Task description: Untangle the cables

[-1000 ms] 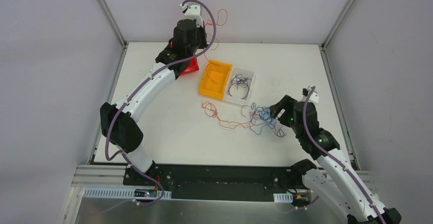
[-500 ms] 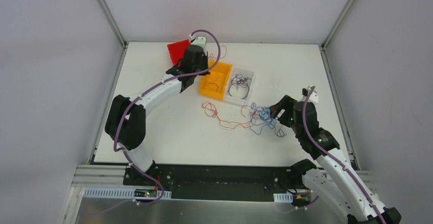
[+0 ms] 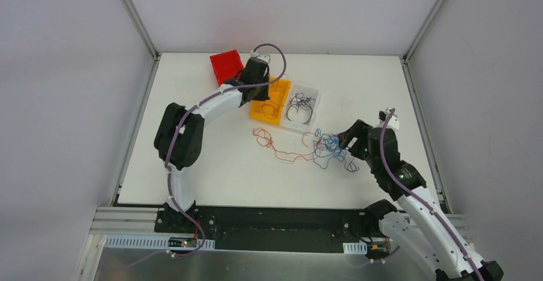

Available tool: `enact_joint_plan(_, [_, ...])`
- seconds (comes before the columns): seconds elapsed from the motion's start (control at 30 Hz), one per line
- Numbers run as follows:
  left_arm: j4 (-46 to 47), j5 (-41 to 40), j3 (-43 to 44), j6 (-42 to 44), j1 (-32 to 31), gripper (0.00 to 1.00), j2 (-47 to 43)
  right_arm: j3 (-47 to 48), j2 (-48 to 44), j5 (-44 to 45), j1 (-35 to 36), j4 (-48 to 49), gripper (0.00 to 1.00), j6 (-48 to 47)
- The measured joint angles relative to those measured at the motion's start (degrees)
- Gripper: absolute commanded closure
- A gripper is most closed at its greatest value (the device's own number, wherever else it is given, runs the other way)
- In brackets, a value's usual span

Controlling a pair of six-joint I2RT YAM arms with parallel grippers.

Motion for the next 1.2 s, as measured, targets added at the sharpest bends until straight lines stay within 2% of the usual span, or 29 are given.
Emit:
enact_joint_plan(0.23, [-9.99,0.90,12.59,1.31,0.00,1.00,10.16,0.00,-1.05,0.04,0.00,-1.05,0.25,-0.02])
enact_joint_plan(0.37, [-13.25,0.85,16.22,2.51,0.00,0.74,11.72,0.00,-1.38,0.07,0.00,-1.66,0.25,0.00])
enact_joint_plan(0.47, [-14.51,0.94,18.05,3.43,0.00,0.59,11.89,0.00,-1.38,0.11,0.00,-1.84,0.24,0.00])
enact_joint_plan(0.57, [-14.95,1.18,18.58,3.67,0.00,0.50,11.54,0.00,-0.87,0.26,0.00,-1.86,0.23,0.00])
enact_joint_plan(0.67, [-16.17,1.51,18.32,3.58,0.00,0.47,10.21,0.00,0.68,0.50,0.00,-1.86,0.20,0.09])
enact_joint_plan(0.8, [-17.05,3.28,15.39,2.99,0.00,0.43,4.48,0.79,5.35,1.51,-0.02,-2.69,0.15,0.63])
enact_joint_plan(0.97, [-16.92,6.99,6.43,1.01,-0.46,0.35,-8.98,3.50,15.15,1.25,-1.27,-3.96,0.12,1.68])
enact_joint_plan(1.03, [-16.83,7.80,2.21,0.63,-1.42,0.30,-14.56,4.24,19.04,0.31,-2.38,-4.31,0.13,2.10])
enact_joint_plan(1.2, [-16.15,8.48,-8.33,1.44,-6.91,0.27,-24.46,6.08,27.34,-2.19,-4.63,-4.96,0.19,2.16])
